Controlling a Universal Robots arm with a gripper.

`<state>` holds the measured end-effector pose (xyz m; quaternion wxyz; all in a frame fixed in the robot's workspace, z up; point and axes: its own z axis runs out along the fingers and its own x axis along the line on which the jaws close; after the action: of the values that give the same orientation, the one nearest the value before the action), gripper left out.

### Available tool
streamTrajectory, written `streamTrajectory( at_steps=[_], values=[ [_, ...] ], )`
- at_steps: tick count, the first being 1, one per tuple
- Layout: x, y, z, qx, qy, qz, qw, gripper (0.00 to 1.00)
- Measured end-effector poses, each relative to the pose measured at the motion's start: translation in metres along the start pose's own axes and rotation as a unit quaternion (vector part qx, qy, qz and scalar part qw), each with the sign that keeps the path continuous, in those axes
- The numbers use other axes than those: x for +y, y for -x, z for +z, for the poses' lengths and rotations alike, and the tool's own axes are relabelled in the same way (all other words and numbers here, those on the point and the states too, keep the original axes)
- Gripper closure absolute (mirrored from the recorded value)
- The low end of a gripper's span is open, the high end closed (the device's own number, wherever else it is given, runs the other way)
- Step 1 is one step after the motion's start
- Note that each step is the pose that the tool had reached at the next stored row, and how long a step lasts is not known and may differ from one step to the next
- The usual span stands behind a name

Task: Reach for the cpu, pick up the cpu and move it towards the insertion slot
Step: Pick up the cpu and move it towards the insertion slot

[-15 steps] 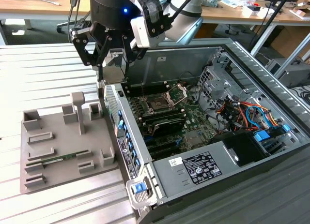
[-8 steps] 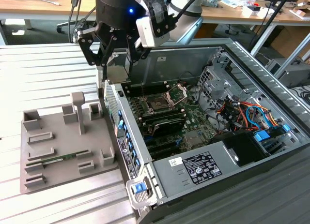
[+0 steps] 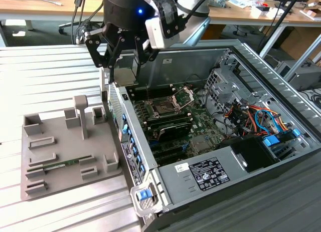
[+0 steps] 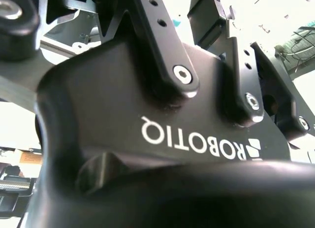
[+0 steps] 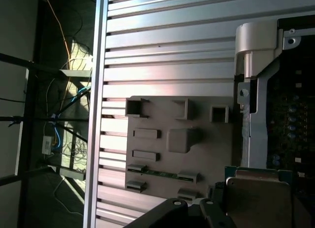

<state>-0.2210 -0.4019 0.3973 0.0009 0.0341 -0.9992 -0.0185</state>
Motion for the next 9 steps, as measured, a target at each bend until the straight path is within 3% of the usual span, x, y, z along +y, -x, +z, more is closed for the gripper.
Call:
streamTrajectory(
  at_steps=[9],
  values=[
    [-0.0006,0.0083,0.0,0.0,0.0,0.0,1.0,0.45]
  ],
)
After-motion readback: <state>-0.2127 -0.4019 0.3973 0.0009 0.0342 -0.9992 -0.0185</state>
